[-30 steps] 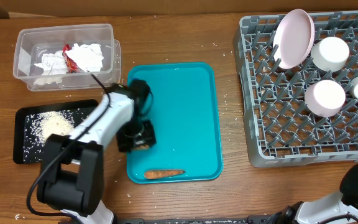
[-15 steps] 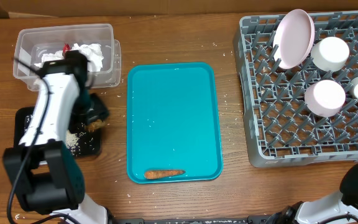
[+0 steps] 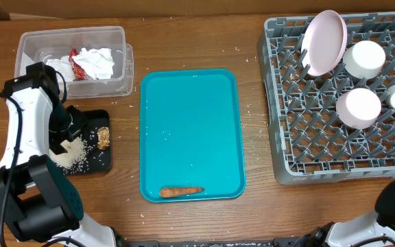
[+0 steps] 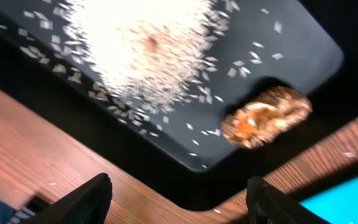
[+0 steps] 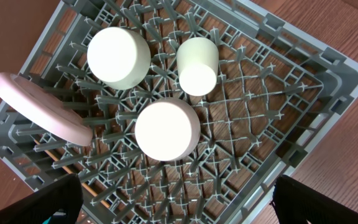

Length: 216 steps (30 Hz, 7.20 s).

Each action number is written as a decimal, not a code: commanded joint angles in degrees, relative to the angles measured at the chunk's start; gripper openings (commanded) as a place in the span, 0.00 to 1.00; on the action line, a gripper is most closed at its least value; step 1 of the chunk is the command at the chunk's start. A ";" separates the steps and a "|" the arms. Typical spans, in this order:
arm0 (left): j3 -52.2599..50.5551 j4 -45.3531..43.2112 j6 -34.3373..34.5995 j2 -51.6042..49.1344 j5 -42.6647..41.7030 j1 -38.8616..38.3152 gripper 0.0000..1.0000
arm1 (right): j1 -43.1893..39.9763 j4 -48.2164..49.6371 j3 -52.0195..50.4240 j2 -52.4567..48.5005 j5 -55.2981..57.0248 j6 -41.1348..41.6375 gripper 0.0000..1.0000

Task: Sort waste into correct bins and load items into the dishwasher
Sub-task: 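Carry the fried food left and drop it on the black tray, then move the left gripper back over the carrot on the teal tray, then lower the left gripper and grasp the carrot lengthwise, then carry the carrot left and release it onto the black rice tray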

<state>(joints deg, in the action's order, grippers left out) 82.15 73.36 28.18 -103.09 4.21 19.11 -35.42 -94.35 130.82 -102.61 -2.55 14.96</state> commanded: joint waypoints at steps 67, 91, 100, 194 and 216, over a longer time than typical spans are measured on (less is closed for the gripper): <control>-21.68 -6.58 -8.66 -0.39 -8.07 -55.15 0.88 | 0.00 0.11 0.66 0.37 0.04 0.07 1.00; -24.70 -11.30 -8.39 -0.42 -8.24 -55.15 0.90 | 0.00 0.11 0.66 0.37 0.04 0.07 1.00; -24.70 -16.22 -5.55 -0.42 -2.43 -55.12 0.89 | 0.00 0.11 0.66 0.37 0.04 0.07 1.00; -4.48 -9.57 -0.31 -0.39 -3.52 7.06 0.20 | 0.00 0.11 0.66 0.37 0.04 0.07 1.00; -4.57 -16.28 1.40 -0.39 -3.23 9.35 0.22 | 0.00 0.11 0.66 0.37 0.07 0.07 1.00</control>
<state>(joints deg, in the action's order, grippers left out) 76.55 56.18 28.88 -103.15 1.17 28.51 -35.44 -94.37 130.82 -102.61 -2.57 14.98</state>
